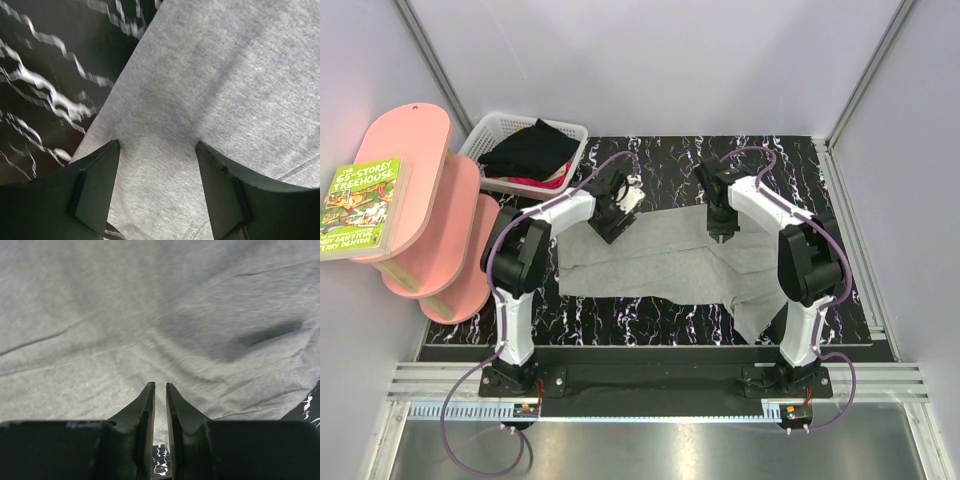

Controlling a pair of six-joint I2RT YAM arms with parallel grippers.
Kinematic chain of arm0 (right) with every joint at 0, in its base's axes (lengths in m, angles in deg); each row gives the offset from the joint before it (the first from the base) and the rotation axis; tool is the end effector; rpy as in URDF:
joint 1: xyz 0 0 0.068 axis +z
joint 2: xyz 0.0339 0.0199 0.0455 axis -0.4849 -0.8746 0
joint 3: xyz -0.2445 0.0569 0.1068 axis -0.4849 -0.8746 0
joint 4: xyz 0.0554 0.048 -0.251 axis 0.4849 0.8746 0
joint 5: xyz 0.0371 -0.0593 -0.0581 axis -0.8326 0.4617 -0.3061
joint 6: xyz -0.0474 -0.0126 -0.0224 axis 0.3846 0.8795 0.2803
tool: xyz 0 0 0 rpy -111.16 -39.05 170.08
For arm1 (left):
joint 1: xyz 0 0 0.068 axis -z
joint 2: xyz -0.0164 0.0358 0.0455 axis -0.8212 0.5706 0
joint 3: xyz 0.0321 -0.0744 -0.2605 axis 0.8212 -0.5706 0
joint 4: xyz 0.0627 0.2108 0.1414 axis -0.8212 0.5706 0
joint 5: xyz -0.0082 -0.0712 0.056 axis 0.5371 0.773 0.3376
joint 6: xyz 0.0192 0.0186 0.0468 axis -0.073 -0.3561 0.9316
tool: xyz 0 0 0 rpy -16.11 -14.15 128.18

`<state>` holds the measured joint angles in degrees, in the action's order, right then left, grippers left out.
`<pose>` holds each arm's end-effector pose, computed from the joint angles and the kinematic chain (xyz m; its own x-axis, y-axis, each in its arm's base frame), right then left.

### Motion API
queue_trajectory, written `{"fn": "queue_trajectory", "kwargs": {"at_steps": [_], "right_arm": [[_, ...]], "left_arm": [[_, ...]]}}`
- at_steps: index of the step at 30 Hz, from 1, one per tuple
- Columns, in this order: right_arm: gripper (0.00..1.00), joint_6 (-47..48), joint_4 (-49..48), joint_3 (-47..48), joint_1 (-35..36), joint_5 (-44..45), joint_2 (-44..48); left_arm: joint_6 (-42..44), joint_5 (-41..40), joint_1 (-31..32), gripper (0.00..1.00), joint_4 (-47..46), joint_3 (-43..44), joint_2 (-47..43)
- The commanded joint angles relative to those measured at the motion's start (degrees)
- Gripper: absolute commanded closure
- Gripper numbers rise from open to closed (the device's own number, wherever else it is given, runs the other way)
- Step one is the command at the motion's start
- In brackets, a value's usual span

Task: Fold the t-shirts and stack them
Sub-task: Fold the flattened tshirt in 1/3 of the way

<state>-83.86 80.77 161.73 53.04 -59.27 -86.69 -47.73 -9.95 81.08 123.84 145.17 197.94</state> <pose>0.3545 0.1490 0.2140 -0.9583 0.0097 -0.2855 0.0469 0.9912 -0.1236 0.3811 -0.1837 0.1666 -0.6103 0.7085 -0.3544 0.7024 0.6908 0.1713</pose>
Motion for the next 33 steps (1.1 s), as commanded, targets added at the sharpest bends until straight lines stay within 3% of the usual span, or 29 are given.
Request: {"fn": "queue_trajectory", "kwargs": {"at_steps": [1,7,17,23,33], "right_arm": [[0.79,-1.5,-1.1,3.6,-4.8,2.9,-1.3],[0.82,-3.3,-4.3,3.4,-11.7,-1.8,-5.7],[0.84,-4.0,-5.3,8.4,-15.8,-4.0,-13.7],[0.85,-4.8,-5.5,8.7,-18.2,-4.4,-15.8],[0.87,-4.8,-5.5,10.7,-21.9,-5.4,-18.0]], "left_arm": [[0.2,-0.5,-1.1,0.32,0.9,-5.3,-5.8],[-0.5,0.0,-1.1,0.32,0.8,-8.3,-12.7],[0.3,-0.7,-1.3,0.30,2.6,-13.3,-20.2],[0.1,-0.7,-3.8,0.31,0.5,-19.2,-16.6],[0.2,-1.7,-5.6,0.31,-1.6,-19.7,-13.0]]}}
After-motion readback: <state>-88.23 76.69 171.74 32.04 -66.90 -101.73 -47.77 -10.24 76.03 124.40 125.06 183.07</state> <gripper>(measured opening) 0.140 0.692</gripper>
